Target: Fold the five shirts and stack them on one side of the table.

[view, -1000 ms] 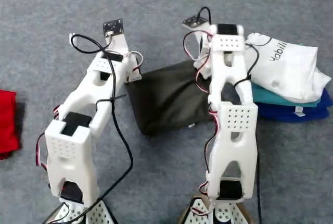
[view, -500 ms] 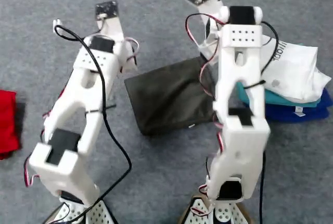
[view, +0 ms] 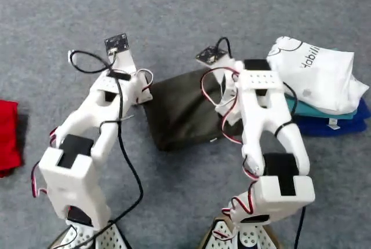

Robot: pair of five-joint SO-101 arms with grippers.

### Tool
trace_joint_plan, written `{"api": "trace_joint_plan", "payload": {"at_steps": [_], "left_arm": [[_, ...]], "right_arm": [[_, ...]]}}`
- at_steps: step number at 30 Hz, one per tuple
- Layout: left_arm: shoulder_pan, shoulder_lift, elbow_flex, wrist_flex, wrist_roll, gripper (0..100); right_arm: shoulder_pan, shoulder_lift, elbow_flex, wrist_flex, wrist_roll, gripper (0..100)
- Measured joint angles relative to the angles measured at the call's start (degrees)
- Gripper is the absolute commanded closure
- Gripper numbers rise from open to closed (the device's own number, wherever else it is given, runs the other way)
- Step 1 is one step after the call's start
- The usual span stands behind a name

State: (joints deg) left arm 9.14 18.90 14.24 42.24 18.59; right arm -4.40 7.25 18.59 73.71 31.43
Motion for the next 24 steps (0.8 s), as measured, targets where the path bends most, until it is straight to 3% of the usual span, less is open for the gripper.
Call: {"api": "trace_joint_plan", "payload": {"at_steps": [5, 10, 21, 24], "left_arm": [[0.0, 5.3, -8.3, 6.9, 0.2, 98], [0.0, 6.3, -10.5, 8.4, 0.2, 98], [0.0, 6.3, -10.5, 9.1, -3.6, 98], [-0.1, 4.6, -11.4, 13.8, -4.3, 98]], "right_arm": [[5.2, 7.6, -1.1, -2.1, 4.5, 99.6], [9.9, 12.9, -7.0, -0.1, 7.3, 99.6], [8.4, 3.2, -24.3, 20.9, 7.6, 99.6], [9.1, -0.9, -24.9, 25.3, 7.6, 99.5]]}}
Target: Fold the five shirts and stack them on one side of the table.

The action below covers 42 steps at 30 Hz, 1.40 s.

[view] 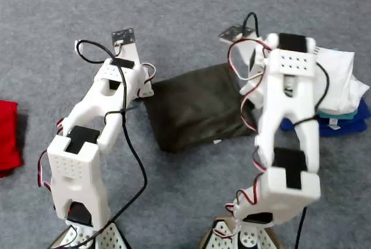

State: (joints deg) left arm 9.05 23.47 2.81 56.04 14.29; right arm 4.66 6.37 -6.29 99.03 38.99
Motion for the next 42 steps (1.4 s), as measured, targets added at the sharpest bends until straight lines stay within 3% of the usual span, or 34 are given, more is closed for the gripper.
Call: {"api": "trace_joint_plan", "payload": {"at_steps": [6, 12, 16, 21, 24, 29, 38, 42], "left_arm": [[0.0, -14.5, 0.4, 8.4, -0.2, 98], [-1.6, -29.7, 12.7, 9.4, -9.3, 98], [-8.7, -33.5, 25.8, 2.6, -11.3, 98], [-19.2, -33.6, 42.9, -15.9, -12.0, 98], [-20.8, -33.5, 45.5, -22.3, -12.2, 98], [-21.0, -33.5, 45.5, -22.4, -12.2, 98], [-21.0, -33.5, 45.5, -22.4, -12.2, 98], [-21.0, -33.5, 45.5, -22.4, -12.3, 98]], "right_arm": [[4.8, -9.3, 4.7, 2.0, 0.0, 99.5], [5.6, -20.2, 23.6, 1.0, -2.8, 99.3], [3.2, -23.8, 35.7, -7.1, -15.0, 95.7], [-3.3, -24.1, 44.7, -23.1, -34.1, 69.3], [-6.9, -21.9, 45.9, -30.9, -45.2, 61.1], [-9.4, -15.2, 45.1, -40.2, -59.5, 61.0], [-12.2, 6.0, 31.6, -44.4, -67.8, 62.3], [-12.3, 11.5, 25.8, -42.4, -68.0, 84.6]]}}
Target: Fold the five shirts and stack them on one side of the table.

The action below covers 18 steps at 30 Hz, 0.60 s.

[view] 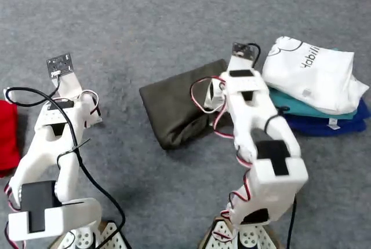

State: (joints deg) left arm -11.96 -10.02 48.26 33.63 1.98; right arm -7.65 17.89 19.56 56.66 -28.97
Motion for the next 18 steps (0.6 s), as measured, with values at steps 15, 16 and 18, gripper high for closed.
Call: {"api": "trace_joint_plan", "payload": {"at_steps": [15, 16, 18], "left_arm": [[0.0, 0.0, 0.0, 0.0, 0.0, 98], [0.0, 0.0, 0.0, 0.0, 0.0, 98], [0.0, 0.0, 0.0, 0.0, 0.0, 98]], "right_arm": [[6.2, 3.1, -18.9, 19.7, 2.6, 99.7], [7.0, 3.2, -21.4, 21.3, 3.5, 99.7], [8.5, 3.2, -27.2, 24.3, 4.9, 99.7]]}}
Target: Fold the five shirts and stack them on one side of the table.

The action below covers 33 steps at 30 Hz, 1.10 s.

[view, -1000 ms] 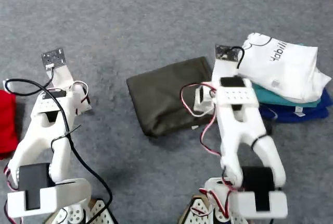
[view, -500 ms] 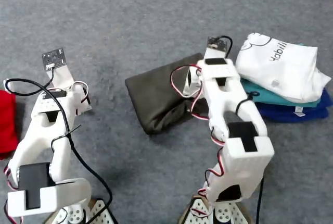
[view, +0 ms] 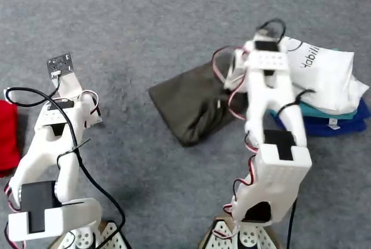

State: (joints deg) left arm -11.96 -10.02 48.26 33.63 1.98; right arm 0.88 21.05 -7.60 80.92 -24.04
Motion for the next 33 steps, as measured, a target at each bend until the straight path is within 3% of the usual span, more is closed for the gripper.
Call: {"api": "trace_joint_plan", "payload": {"at_steps": [11, 20, 24, 26, 33], "left_arm": [[0.0, 0.0, 0.0, 0.0, 0.0, 98], [0.0, 0.0, 0.0, 0.0, 0.0, 98], [0.0, 0.0, 0.0, 0.0, 0.0, 98], [0.0, 0.0, 0.0, 0.0, 0.0, 98], [0.0, 0.0, 0.0, 0.0, 0.0, 98]], "right_arm": [[10.0, 0.5, -29.8, 10.5, 12.7, 99.7], [26.9, 2.2, -32.4, 6.9, 24.7, 99.6], [31.2, 5.2, -32.4, 6.5, 28.7, 98.5], [32.1, 6.5, -32.4, 7.7, 30.9, 91.0], [35.3, 7.1, -35.4, 9.5, 32.7, 49.9]]}}
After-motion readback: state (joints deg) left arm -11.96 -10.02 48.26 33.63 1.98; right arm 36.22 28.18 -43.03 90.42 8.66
